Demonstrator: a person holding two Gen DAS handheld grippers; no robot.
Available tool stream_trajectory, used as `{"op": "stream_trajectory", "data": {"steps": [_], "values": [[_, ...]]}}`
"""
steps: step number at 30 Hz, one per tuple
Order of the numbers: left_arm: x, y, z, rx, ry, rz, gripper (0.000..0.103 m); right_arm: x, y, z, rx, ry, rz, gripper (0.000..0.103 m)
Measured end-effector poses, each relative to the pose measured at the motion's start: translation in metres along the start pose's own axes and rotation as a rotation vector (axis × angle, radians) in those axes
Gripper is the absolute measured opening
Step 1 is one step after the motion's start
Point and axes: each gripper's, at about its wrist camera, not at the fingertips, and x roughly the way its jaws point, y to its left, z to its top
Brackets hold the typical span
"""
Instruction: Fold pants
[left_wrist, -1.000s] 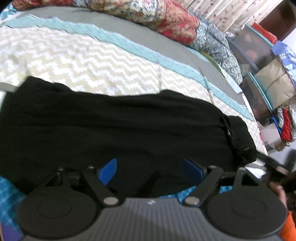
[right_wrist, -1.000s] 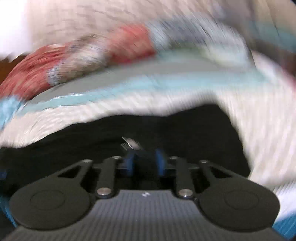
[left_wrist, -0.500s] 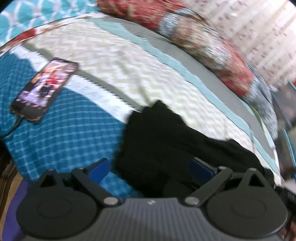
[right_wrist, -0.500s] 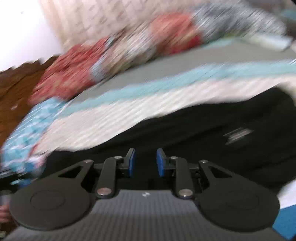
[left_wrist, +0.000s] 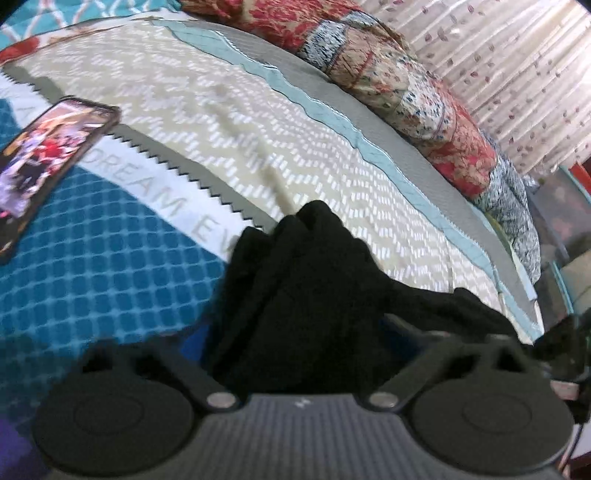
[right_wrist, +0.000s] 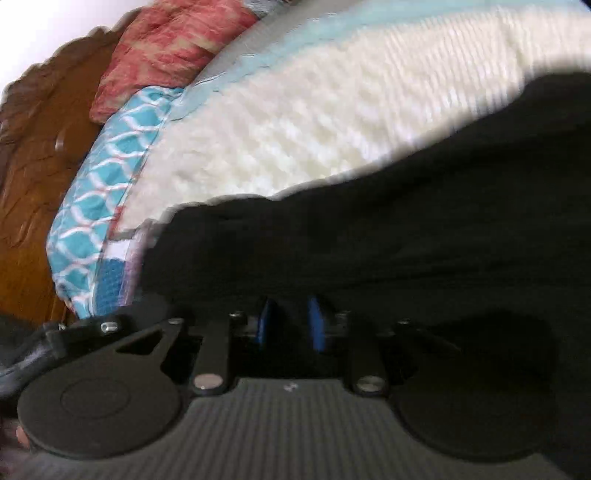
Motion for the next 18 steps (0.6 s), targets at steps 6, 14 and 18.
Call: {"op": "stream_trajectory", "data": {"steps": [6, 14, 18], "values": [[-0.006, -0.030, -0.006, 0.098, -0.045, -0.019, 0.041, -0.004, -0.017, -0.001, 0.156, -0.015, 0.082, 0.012], [0.000, -0.152, -0.051, 0.669, -0.128, -0.003, 0.041, -0.067, -0.057, 0.000, 0.311, -0.168, 0.164, 0.019], [0.024, -0.182, -0.061, 0.702, -0.050, -0.095, 0.062, -0.126, -0.092, -0.008, 0.385, -0.313, 0.123, 0.045]]}}
